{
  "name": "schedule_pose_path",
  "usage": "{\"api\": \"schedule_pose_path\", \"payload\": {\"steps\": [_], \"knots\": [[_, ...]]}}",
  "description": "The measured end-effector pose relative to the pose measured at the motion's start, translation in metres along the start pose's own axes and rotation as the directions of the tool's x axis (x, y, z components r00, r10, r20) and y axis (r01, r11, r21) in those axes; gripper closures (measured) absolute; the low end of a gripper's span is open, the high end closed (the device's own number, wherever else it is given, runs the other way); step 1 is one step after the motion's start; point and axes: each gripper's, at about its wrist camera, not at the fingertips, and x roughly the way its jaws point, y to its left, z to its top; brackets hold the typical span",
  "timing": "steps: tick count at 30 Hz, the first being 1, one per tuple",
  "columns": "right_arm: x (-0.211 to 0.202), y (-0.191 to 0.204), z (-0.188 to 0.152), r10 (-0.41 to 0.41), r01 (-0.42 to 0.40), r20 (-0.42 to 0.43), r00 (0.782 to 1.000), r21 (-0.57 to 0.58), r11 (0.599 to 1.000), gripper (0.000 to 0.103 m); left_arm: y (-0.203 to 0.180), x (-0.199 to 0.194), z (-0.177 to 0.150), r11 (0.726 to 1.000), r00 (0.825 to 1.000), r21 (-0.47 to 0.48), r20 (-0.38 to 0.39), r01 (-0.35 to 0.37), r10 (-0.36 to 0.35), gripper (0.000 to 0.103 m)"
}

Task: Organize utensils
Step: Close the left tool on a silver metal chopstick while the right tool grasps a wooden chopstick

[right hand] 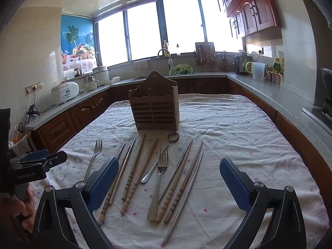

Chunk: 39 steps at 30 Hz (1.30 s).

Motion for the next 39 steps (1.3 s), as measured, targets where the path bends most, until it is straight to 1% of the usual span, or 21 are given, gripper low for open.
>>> {"api": "schedule_pose_path", "payload": {"steps": [2, 4, 5, 7, 8, 9, 10, 12, 13, 15, 18, 22, 24, 29, 31, 33, 34, 35, 38, 39], "knots": [[0.009, -0.005, 0.002, 0.009, -0.009, -0.029, 1.0, 0.016, 1.0, 0.017, -0.002, 0.008, 0.005, 1.0, 1.0, 0.013, -0.021, -0.001, 0.001, 0.005], [0.02, -0.012, 0.004, 0.023, -0.02, -0.064, 0.998, 0.045, 0.999, 0.028, -0.002, 0.018, 0.01, 1.0, 0.999, 0.016, -0.052, 0.011, -0.01, 0.012], [0.026, -0.016, 0.006, 0.027, -0.022, -0.083, 0.996, 0.058, 0.998, 0.032, -0.003, 0.024, 0.012, 1.0, 0.997, 0.014, -0.069, 0.021, -0.02, 0.014], [0.039, -0.024, 0.009, 0.025, -0.016, -0.118, 0.993, 0.083, 0.996, 0.04, -0.003, 0.035, 0.018, 0.999, 0.994, 0.008, -0.099, 0.036, -0.035, 0.021], [0.046, -0.028, 0.011, 0.022, -0.009, -0.134, 0.991, 0.093, 0.996, 0.042, -0.004, 0.041, 0.02, 0.999, 0.993, 0.005, -0.114, 0.042, -0.041, 0.023], [0.053, -0.031, 0.014, 0.021, -0.006, -0.147, 0.989, 0.104, 0.995, 0.048, -0.005, 0.047, 0.023, 0.999, 0.99, 0.004, -0.13, 0.047, -0.046, 0.025], [0.059, -0.034, 0.016, 0.02, -0.002, -0.161, 0.987, 0.113, 0.994, 0.052, -0.006, 0.054, 0.026, 0.999, 0.988, 0.005, -0.145, 0.052, -0.05, 0.029], [0.073, -0.041, 0.021, 0.019, 0.004, -0.181, 0.983, 0.127, 0.992, 0.056, -0.008, 0.067, 0.032, 0.998, 0.983, 0.007, -0.175, 0.063, -0.061, 0.035], [0.079, -0.044, 0.022, 0.015, 0.01, -0.192, 0.981, 0.134, 0.991, 0.061, -0.009, 0.074, 0.035, 0.998, 0.98, 0.008, -0.19, 0.07, -0.067, 0.038], [0.092, -0.049, 0.026, 0.022, 0.01, -0.212, 0.977, 0.148, 0.989, 0.067, -0.012, 0.087, 0.041, 0.997, 0.973, 0.012, -0.219, 0.078, -0.073, 0.042], [0.109, -0.053, 0.029, 0.032, 0.007, -0.239, 0.971, 0.162, 0.987, 0.069, -0.016, 0.109, 0.048, 0.996, 0.962, 0.013, -0.26, 0.089, -0.082, 0.047], [0.132, -0.06, 0.032, 0.013, 0.038, -0.282, 0.959, 0.172, 0.984, 0.075, -0.019, 0.138, 0.052, 0.996, 0.944, 0.015, -0.32, 0.092, -0.083, 0.055], [0.144, -0.066, 0.033, 0.003, 0.054, -0.303, 0.953, 0.18, 0.982, 0.075, -0.02, 0.151, 0.054, 0.995, 0.933, 0.007, -0.348, 0.1, -0.091, 0.057], [0.174, -0.077, 0.037, -0.01, 0.078, -0.349, 0.937, 0.183, 0.98, 0.076, -0.021, 0.175, 0.057, 0.994, 0.916, 0.005, -0.39, 0.105, -0.094, 0.059], [0.185, -0.079, 0.037, -0.017, 0.088, -0.37, 0.929, 0.176, 0.98, 0.077, -0.021, 0.185, 0.058, 0.995, 0.909, 0.006, -0.406, 0.104, -0.093, 0.064], [0.195, -0.081, 0.036, -0.014, 0.091, -0.391, 0.92, 0.18, 0.979, 0.079, -0.021, 0.194, 0.058, 0.995, 0.903, 0.004, -0.42, 0.104, -0.093, 0.066], [0.199, -0.081, 0.035, -0.015, 0.094, -0.397, 0.918, 0.179, 0.979, 0.08, -0.021, 0.197, 0.058, 0.995, 0.9, 0.006, -0.425, 0.103, -0.09, 0.067], [0.202, -0.082, 0.035, -0.02, 0.098, -0.404, 0.914, 0.174, 0.98, 0.08, -0.022, 0.199, 0.059, 0.995, 0.904, 0.018, -0.419, 0.099, -0.082, 0.067], [0.213, -0.082, 0.032, -0.02, 0.1, -0.436, 0.9, 0.16, 0.982, 0.084, -0.026, 0.204, 0.061, 0.995, 0.907, 0.05, -0.417, 0.084, -0.056, 0.071], [0.215, -0.081, 0.03, -0.024, 0.1, -0.432, 0.901, 0.153, 0.983, 0.085, -0.027, 0.205, 0.061, 0.995, 0.909, 0.066, -0.414, 0.079, -0.045, 0.074]]}}
